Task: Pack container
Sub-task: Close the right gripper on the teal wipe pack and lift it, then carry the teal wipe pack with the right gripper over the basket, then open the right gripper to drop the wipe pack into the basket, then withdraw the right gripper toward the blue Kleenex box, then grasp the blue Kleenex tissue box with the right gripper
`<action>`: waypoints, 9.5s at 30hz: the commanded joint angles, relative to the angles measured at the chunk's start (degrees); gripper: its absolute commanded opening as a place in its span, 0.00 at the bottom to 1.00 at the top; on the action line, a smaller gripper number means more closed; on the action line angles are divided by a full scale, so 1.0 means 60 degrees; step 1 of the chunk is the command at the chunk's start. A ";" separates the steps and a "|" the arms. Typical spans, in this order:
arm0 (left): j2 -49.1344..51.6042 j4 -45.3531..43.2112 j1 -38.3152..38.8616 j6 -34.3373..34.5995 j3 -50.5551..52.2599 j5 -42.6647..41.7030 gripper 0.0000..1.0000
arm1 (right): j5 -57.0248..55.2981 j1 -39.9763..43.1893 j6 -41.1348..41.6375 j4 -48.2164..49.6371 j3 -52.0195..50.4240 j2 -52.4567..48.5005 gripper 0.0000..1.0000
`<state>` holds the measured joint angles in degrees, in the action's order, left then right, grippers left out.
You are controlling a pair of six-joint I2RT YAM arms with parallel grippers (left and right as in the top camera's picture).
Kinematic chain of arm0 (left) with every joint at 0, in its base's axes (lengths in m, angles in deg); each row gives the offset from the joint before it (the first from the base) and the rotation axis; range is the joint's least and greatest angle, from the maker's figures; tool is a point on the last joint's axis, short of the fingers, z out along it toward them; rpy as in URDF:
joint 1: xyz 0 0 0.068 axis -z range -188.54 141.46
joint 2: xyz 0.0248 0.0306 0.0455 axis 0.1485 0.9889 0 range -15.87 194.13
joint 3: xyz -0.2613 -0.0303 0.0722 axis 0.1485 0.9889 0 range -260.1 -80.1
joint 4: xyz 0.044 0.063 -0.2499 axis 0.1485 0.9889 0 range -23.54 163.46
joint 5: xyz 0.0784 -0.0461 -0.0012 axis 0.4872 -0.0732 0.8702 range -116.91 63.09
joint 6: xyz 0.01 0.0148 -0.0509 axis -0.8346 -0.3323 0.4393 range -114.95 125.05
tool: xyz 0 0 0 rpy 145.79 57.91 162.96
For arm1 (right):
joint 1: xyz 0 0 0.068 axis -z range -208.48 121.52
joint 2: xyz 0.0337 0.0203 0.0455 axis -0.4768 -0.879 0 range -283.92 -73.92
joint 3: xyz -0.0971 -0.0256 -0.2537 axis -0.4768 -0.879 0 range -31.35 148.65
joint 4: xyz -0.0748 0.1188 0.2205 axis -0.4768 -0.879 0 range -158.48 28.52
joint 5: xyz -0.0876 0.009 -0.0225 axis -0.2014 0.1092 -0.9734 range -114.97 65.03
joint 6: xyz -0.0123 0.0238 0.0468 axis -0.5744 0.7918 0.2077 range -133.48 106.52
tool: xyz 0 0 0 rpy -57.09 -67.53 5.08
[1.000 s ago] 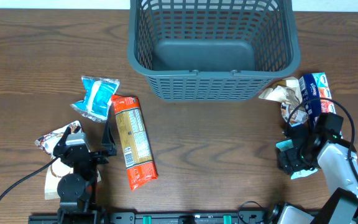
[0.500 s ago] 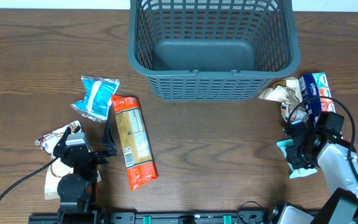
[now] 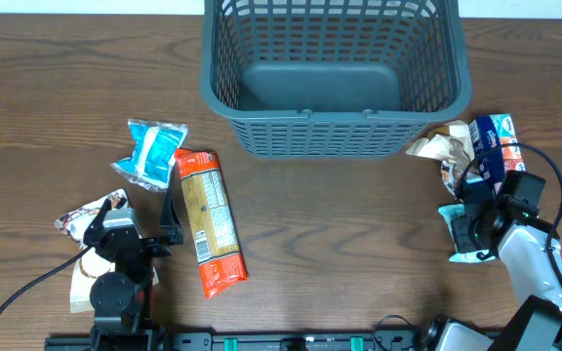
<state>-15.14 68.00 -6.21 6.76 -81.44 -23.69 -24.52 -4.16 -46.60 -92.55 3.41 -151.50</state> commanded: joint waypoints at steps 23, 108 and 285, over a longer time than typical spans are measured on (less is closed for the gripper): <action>-0.0066 0.0379 -0.0047 0.0124 0.0186 0.0255 0.99 | 0.0455 -0.1825 0.4193 -0.0532 0.5344 0.1242 0.01; -0.0066 0.0379 -0.0047 0.0124 0.0186 0.0255 0.99 | 0.5450 -0.6313 -0.2889 -0.5727 1.5267 -0.5417 0.01; 0.0226 0.0382 -0.0047 0.1177 0.0182 0.0044 0.99 | 0.1810 0.0958 -0.0586 -0.2022 0.7603 -0.6499 0.01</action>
<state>-13.98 68.06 -6.21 12.82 -81.47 -23.93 -15.80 1.98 -52.50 -105.34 49.05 -189.82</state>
